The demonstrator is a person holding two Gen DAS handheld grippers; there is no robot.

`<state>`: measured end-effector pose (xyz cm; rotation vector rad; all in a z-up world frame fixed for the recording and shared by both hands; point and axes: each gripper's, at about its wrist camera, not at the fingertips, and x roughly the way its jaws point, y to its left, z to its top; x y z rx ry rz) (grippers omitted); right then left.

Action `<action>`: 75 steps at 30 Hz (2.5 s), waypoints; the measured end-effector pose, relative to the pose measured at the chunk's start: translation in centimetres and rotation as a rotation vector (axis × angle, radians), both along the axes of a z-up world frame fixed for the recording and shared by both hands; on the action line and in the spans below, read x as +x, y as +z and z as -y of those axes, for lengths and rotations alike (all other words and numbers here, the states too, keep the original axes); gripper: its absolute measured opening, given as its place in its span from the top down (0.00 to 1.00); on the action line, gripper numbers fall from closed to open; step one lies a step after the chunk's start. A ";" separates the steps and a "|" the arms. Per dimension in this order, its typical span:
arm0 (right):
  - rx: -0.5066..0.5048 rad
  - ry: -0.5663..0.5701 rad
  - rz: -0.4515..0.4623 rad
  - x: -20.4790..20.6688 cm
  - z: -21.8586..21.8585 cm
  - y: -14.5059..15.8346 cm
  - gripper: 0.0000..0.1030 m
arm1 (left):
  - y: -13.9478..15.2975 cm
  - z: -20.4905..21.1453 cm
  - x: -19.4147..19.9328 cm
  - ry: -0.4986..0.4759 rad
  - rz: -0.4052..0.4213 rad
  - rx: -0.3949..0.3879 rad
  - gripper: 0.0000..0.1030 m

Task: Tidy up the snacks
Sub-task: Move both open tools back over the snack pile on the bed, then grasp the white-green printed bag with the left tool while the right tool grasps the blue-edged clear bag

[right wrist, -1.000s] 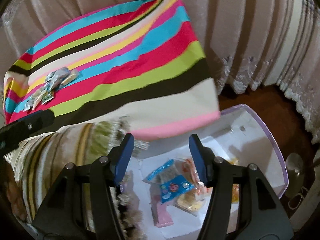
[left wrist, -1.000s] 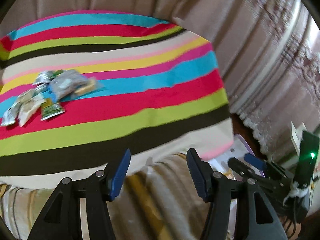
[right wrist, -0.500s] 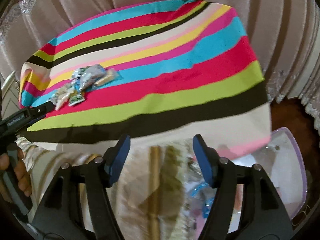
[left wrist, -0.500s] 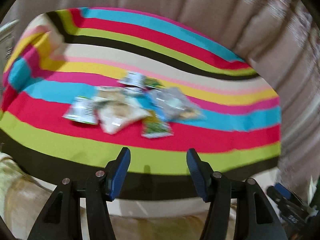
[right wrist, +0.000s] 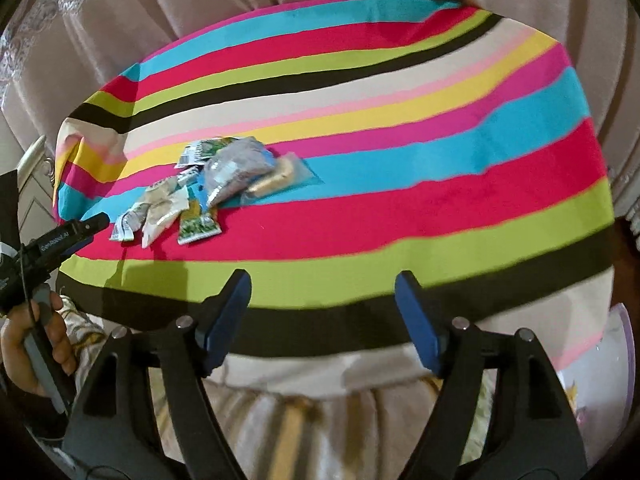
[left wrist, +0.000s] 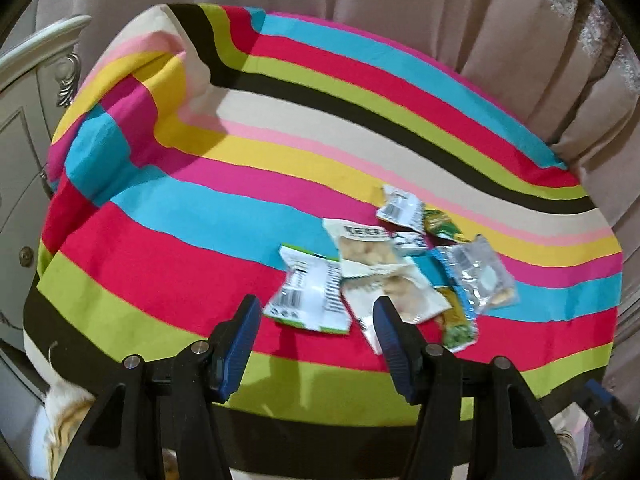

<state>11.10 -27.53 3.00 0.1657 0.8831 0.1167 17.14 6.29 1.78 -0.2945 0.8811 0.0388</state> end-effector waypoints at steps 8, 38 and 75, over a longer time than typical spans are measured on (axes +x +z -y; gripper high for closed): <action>0.081 0.000 -0.040 4.5 -3.6 -0.9 0.22 | -2.0 -0.4 3.0 -0.025 -0.072 0.042 0.43; 0.083 -0.067 -0.098 17.2 -12.3 -3.4 0.20 | -3.9 -1.7 3.0 -0.049 -0.080 -0.022 0.56; -0.246 -0.020 0.049 17.0 -13.7 -2.3 0.37 | -3.4 -2.5 2.3 -0.046 -0.031 -0.095 0.63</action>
